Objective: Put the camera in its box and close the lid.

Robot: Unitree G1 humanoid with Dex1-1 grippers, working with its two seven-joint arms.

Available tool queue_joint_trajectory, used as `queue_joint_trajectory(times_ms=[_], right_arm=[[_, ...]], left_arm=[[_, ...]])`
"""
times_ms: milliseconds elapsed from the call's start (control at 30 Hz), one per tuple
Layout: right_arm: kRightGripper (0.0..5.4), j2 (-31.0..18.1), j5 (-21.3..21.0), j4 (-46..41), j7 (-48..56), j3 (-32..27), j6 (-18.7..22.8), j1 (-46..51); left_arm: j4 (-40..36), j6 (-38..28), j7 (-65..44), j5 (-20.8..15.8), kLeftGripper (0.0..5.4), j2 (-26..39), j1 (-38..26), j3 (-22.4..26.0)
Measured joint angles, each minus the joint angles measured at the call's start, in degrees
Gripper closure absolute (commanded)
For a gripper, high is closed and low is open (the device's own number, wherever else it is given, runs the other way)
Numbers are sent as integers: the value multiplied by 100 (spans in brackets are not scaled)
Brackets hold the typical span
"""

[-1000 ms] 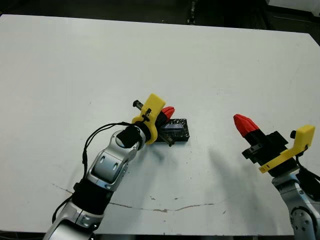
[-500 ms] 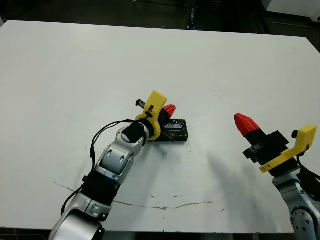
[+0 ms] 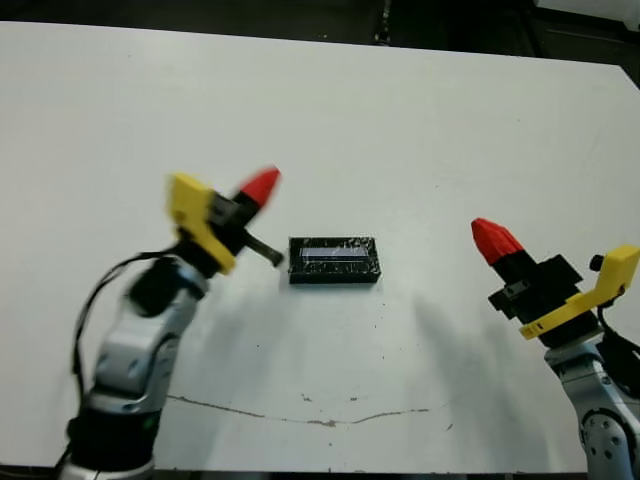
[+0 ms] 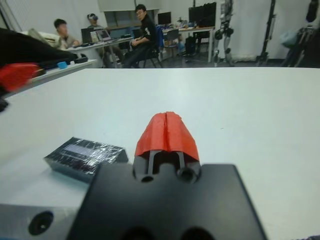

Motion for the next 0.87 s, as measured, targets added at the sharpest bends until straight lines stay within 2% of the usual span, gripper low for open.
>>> queue_joint_trajectory(times_ms=[133, 267, 400, 567, 633, 733, 867], right_arm=[[540, 213, 51, 9, -280, -24, 1, -79], [540, 387, -3, -16, -712, -13, 22, -90], [540, 559, -464, -107, -1281, 58, 5, -93], [540, 731, -962, -179, -1699, 210, -83, -94], [540, 798, -1157, -175, -1738, 271, -246, -93], [540, 861, -1476, -67, -1733, 381, -704, -93], [540, 887, -1672, 98, -1686, 459, -1065, -93]], left_arm=[[-68, -632, 170, -9, 539, -60, 204, 236], [236, -1258, 320, 43, 539, -194, 322, 349], [567, -1787, 542, 239, 539, -339, 523, 338], [788, -2071, 791, 356, 539, -525, 774, 318], [822, -2101, 841, 361, 539, -558, 835, 304], [841, -2114, 907, 376, 539, -589, 904, 261], [872, -2179, 915, 378, 539, -586, 918, 224]])
